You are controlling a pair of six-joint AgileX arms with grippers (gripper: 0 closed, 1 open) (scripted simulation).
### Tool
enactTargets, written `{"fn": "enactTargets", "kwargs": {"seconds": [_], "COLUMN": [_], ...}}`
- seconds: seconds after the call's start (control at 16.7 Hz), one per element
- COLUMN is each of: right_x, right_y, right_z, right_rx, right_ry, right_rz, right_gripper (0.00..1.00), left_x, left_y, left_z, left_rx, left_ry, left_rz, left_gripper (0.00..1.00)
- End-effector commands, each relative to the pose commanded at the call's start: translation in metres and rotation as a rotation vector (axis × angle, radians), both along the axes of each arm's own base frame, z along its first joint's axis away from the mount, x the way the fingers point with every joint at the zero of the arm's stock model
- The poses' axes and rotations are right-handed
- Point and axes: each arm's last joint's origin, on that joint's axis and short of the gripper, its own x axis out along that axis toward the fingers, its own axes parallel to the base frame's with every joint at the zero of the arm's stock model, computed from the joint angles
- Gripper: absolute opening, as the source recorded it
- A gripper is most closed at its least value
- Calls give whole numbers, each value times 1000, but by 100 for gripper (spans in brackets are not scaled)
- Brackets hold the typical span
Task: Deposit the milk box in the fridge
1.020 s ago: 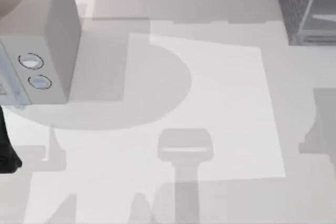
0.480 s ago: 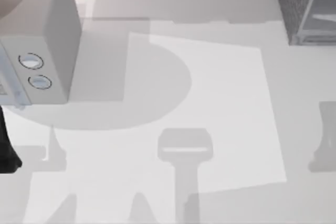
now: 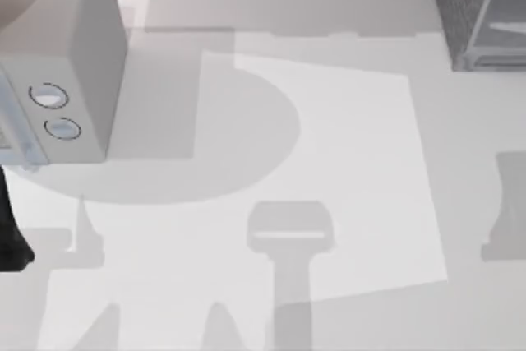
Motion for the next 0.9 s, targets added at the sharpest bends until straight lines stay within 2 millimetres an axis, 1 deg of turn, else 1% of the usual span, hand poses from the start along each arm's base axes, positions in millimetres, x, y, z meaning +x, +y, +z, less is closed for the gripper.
{"fn": "enactTargets", "kwargs": {"seconds": [0.18, 0.3, 0.42, 0.54, 0.66, 0.72, 0.78, 0.9], "right_x": [13, 29, 54, 86, 123, 143, 163, 201], "right_y": [-2, -5, -9, -16, -26, -32, -38, -52], "right_z": [26, 45, 62, 74, 77, 75, 70, 52], "right_rx": [-3, -6, -8, -10, -11, -11, -10, -8], "right_ry": [-18, -27, -31, -32, -28, -24, -20, -9], "right_rz": [4, 4, 1, -3, -7, -8, -10, -12], "right_gripper": [0, 0, 0, 0, 0, 0, 0, 0], "left_x": [0, 0, 0, 0, 0, 0, 0, 0], "left_y": [0, 0, 0, 0, 0, 0, 0, 0], "left_z": [0, 0, 0, 0, 0, 0, 0, 0], "left_rx": [0, 0, 0, 0, 0, 0, 0, 0], "left_ry": [0, 0, 0, 0, 0, 0, 0, 0], "left_rz": [0, 0, 0, 0, 0, 0, 0, 0], "left_gripper": [100, 100, 100, 100, 100, 100, 100, 100]}}
